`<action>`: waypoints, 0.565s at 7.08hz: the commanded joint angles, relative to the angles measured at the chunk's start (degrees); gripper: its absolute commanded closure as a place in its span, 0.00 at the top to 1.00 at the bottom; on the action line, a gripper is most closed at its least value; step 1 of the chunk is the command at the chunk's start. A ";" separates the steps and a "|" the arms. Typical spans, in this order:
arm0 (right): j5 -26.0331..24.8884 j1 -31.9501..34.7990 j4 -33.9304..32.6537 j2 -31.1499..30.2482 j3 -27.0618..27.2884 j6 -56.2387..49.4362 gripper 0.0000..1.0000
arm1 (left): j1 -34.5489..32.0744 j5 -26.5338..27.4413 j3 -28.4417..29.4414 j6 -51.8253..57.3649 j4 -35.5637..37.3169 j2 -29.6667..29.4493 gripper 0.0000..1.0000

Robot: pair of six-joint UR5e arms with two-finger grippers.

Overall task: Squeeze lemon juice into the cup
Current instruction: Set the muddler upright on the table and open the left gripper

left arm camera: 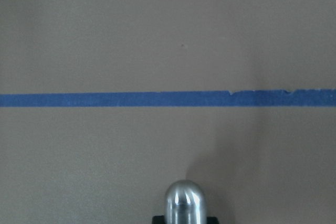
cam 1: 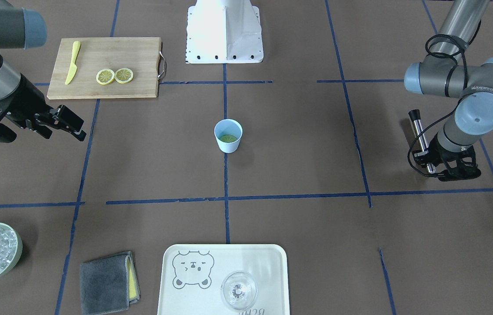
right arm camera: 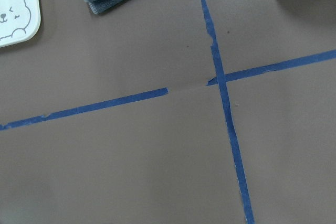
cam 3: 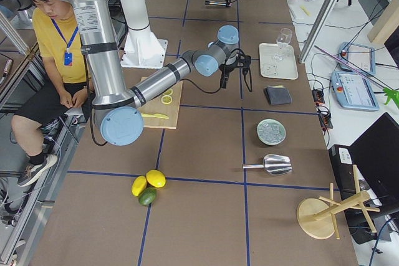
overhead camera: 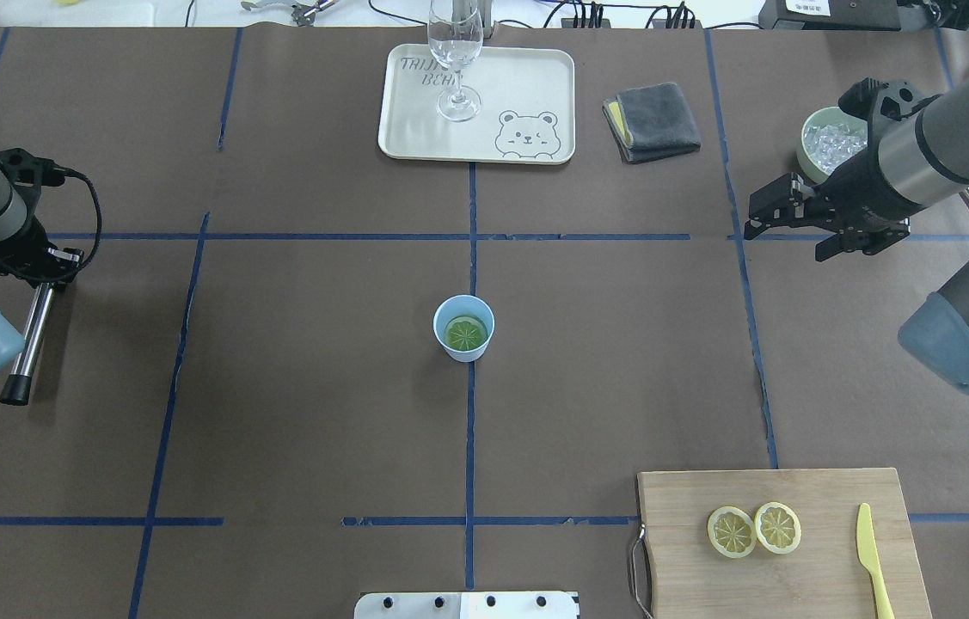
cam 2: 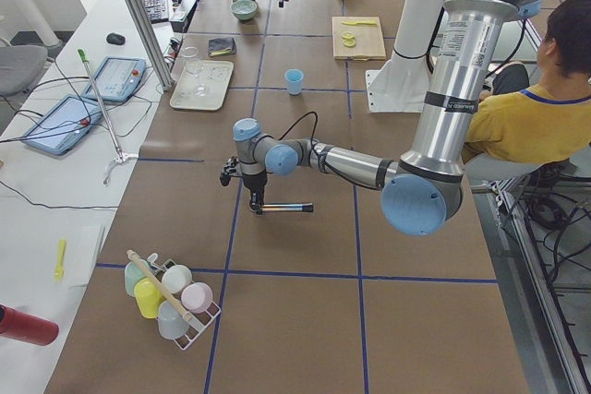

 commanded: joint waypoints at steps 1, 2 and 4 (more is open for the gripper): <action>0.00 0.00 0.00 0.00 0.22 0.07 1.00 | 0.09 0.00 0.05 0.15 0.00 -0.12 0.45; 0.00 0.00 0.00 0.00 0.31 0.07 1.00 | 0.09 0.00 -0.04 0.15 -0.09 -0.12 0.78; 0.00 0.00 0.00 0.00 0.31 0.15 1.00 | 0.01 0.00 -0.47 0.85 -0.18 -0.03 0.89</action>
